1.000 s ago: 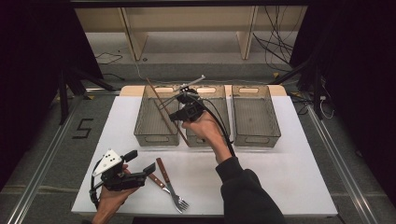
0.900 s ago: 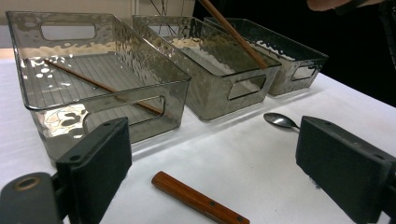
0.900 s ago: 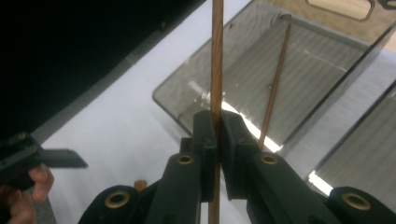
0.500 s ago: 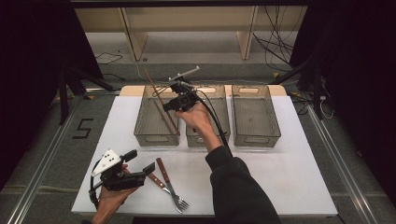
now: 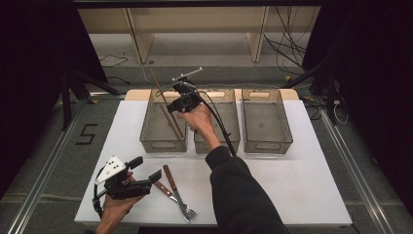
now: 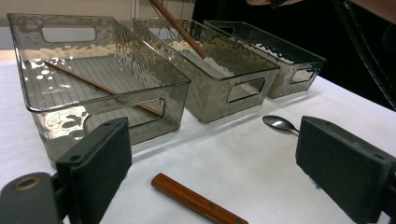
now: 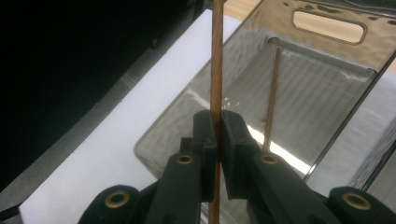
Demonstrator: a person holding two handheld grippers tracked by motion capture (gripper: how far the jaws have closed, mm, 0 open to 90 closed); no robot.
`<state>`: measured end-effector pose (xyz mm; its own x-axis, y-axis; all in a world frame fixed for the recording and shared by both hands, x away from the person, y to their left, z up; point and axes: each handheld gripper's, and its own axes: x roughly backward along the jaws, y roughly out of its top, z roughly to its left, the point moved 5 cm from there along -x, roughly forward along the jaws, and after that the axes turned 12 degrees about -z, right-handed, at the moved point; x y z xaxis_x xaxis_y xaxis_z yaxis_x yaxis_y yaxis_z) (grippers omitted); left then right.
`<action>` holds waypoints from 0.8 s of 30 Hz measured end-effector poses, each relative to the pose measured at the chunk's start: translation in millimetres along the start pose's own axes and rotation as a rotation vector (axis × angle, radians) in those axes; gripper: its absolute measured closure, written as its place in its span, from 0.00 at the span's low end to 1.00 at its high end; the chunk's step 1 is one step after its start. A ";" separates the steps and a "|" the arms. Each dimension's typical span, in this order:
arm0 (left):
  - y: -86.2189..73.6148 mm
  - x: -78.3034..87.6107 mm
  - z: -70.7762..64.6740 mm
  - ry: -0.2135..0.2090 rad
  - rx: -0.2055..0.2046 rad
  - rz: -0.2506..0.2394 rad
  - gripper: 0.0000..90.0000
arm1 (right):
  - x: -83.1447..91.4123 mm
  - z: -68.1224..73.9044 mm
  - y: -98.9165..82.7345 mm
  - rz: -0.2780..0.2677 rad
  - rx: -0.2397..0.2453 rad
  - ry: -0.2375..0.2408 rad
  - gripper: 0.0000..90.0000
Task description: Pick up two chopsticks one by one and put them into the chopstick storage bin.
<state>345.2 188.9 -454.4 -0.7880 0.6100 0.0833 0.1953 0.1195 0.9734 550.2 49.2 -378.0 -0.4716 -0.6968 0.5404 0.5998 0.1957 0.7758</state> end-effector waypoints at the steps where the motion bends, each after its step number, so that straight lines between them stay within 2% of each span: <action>1: 0.0 0.0 0.0 0.000 -0.001 0.001 0.11 | -1.8 -1.1 -0.2 0.000 -0.003 -0.006 0.95; 15: 0.3 0.3 -0.1 -0.003 0.002 0.001 0.11 | -18.1 -10.9 -1.5 -0.005 -0.001 -0.055 0.95; 24: 0.4 0.2 -0.2 -0.004 0.002 0.000 0.11 | -23.3 -13.6 -3.2 -0.009 -0.008 -0.066 0.95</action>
<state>344.9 189.0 -454.0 -0.7855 0.6133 0.0822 0.1962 0.1208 0.9731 568.1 55.3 -397.6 -0.5184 -0.6514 0.5540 0.6002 0.1844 0.7783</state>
